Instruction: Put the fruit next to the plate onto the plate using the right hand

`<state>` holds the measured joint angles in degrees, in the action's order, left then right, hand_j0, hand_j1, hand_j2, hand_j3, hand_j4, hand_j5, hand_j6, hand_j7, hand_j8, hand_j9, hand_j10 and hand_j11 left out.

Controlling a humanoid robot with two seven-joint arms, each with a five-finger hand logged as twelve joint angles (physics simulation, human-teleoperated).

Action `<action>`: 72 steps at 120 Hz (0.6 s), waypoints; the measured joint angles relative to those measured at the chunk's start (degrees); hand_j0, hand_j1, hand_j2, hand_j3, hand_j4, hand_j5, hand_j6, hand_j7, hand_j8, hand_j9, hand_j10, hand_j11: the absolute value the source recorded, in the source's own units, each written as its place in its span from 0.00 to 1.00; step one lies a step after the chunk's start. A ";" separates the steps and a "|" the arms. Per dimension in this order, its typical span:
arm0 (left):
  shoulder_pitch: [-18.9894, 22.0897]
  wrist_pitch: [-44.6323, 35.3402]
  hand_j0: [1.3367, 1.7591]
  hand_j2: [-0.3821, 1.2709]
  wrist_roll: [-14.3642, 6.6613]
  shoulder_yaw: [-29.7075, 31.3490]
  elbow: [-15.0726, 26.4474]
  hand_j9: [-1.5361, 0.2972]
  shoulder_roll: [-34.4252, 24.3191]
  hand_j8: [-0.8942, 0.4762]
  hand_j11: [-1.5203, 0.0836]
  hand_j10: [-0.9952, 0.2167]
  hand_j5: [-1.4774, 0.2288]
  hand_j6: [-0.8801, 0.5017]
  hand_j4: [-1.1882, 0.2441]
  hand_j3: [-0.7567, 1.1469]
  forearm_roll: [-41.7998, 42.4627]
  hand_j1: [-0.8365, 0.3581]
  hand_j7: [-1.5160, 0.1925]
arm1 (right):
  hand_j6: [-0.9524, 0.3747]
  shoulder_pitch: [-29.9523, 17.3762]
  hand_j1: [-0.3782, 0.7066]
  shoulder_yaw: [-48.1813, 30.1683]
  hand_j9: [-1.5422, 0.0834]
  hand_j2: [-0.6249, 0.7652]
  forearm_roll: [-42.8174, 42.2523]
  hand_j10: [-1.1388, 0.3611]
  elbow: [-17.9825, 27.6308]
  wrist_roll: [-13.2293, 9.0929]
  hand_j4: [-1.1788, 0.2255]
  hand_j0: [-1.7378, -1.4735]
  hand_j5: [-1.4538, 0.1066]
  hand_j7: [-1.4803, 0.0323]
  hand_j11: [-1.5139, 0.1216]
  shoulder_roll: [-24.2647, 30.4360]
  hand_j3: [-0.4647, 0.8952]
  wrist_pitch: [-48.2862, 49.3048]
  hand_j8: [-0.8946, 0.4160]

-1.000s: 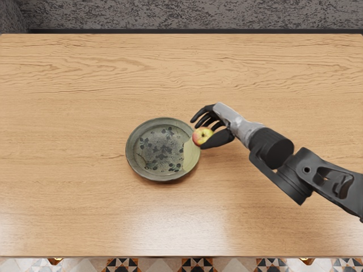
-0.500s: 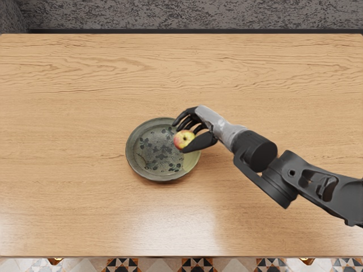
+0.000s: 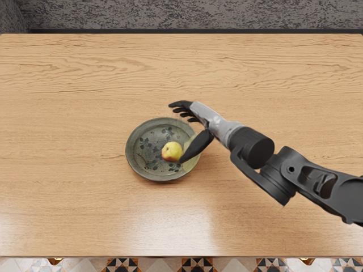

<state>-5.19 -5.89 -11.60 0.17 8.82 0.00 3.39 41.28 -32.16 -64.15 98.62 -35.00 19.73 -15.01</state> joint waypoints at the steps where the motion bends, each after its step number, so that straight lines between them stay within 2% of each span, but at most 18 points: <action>1: 0.00 0.00 0.76 0.23 0.00 0.01 0.00 0.83 0.00 0.65 0.94 0.82 0.86 0.63 0.82 0.40 0.00 0.99 0.88 | 0.59 0.00 0.20 -0.16 0.81 0.47 0.00 0.66 0.01 0.00 0.72 0.30 0.79 0.83 0.79 0.01 0.34 0.35 0.58; 9: 0.00 0.00 0.76 0.23 0.00 -0.01 0.00 0.83 0.00 0.65 0.94 0.82 0.86 0.63 0.82 0.40 -0.01 0.99 0.88 | 0.63 -0.23 0.15 -2.25 0.85 0.46 0.75 0.68 0.01 0.00 0.75 0.30 0.83 0.87 0.83 0.09 0.34 4.87 0.61; 20: 0.08 0.00 0.76 0.23 0.00 -0.02 -0.02 0.83 0.00 0.65 0.94 0.82 0.86 0.63 0.82 0.40 0.02 0.99 0.88 | 0.66 -0.59 0.11 -7.39 0.89 0.46 8.43 0.71 -0.57 0.00 0.78 0.30 0.87 0.91 0.86 1.94 0.34 16.17 0.63; 31: 1.09 0.00 0.76 0.23 0.00 0.02 -0.01 0.83 0.00 0.65 0.94 0.82 0.86 0.63 0.82 0.40 -0.01 0.99 0.88 | 0.68 -0.91 0.08 -12.91 0.91 0.45 17.42 0.73 -3.19 0.00 0.80 0.30 0.89 0.94 0.89 5.49 0.34 30.29 0.65; 43: 1.14 -0.02 0.76 0.23 0.00 0.07 -0.06 0.83 0.00 0.65 0.94 0.82 0.86 0.63 0.82 0.40 -0.09 0.99 0.88 | 0.69 -1.09 0.06 -17.16 0.92 0.45 24.85 0.74 -6.18 0.00 0.82 0.30 0.91 0.95 0.90 9.50 0.34 41.57 0.66; 55: 1.21 -0.06 0.76 0.23 -0.04 0.11 -0.11 0.83 0.00 0.65 0.94 0.82 0.86 0.63 0.82 0.40 -0.16 0.99 0.88 | 0.70 -2.72 0.05 -22.06 0.93 0.45 28.69 0.75 -9.11 0.00 0.83 0.30 0.92 0.96 0.91 11.85 0.34 46.78 0.67; 72: 1.45 -0.08 0.76 0.23 -0.18 0.16 -0.13 0.83 0.00 0.65 0.94 0.82 0.86 0.63 0.82 0.40 -0.21 0.99 0.88 | 0.71 -5.37 0.04 -26.49 0.94 0.45 31.30 0.75 -11.92 0.00 0.83 0.30 0.92 0.97 0.92 14.48 0.34 49.19 0.68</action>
<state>-3.74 -5.97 -11.78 0.33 8.69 0.00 3.18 35.92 -58.65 -32.85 86.69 -35.00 34.21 34.18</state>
